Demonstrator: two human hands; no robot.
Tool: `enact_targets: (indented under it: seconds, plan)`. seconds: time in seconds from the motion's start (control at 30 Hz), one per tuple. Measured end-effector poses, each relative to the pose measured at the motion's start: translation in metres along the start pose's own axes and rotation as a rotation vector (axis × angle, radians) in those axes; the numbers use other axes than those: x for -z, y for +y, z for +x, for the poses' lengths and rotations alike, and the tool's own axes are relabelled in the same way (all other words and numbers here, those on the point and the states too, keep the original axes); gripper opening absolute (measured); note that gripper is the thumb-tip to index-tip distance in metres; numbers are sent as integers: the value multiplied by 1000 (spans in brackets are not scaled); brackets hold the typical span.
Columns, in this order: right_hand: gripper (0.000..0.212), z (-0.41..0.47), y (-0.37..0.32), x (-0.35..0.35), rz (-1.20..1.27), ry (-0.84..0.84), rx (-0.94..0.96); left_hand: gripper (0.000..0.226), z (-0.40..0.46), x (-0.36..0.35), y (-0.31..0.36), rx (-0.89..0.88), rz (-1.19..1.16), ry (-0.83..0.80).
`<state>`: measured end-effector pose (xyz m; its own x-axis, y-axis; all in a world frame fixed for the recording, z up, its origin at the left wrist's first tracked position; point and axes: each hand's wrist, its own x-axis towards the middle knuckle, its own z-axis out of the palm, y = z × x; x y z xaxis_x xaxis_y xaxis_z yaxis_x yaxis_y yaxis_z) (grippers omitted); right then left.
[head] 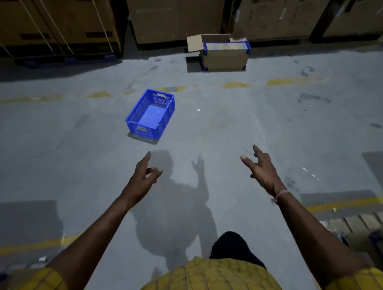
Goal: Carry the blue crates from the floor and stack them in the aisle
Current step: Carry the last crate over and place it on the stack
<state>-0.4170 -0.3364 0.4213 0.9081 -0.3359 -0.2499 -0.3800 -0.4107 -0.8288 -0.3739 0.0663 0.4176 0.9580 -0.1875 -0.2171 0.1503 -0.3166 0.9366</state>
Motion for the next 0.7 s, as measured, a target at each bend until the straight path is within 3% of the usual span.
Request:
enact_targets:
  seconds: [0.37,0.5,0.7]
  plan:
    - [92,325,-89,6,-22,-132,70,76,257,-17,53,90,-65,153]
    - [94,440,-150,11,-106,-195,159,93,350,-3,85,81,-93,226]
    - [97,582,-229,-16,-152,-281,236,98,457,21,111,101,-145,364]
